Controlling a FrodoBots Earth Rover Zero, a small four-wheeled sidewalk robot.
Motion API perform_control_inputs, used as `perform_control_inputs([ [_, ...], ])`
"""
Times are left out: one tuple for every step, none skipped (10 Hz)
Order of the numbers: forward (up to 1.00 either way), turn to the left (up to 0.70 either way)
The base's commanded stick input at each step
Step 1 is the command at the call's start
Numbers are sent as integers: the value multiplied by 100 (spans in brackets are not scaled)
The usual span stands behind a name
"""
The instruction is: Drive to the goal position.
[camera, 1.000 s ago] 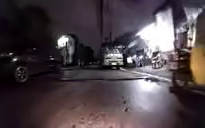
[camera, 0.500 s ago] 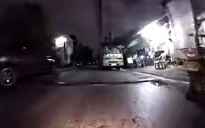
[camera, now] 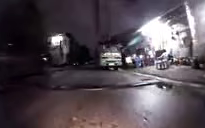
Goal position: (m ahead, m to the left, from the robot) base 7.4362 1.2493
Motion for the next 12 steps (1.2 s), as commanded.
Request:
perform_control_inputs([
  [100,0],
  [100,0],
  [93,0],
  [87,0],
  [80,0],
  [73,0],
  [59,0],
  [50,0],
  [50,0],
  [50,0],
  [50,0],
  [50,0],
])
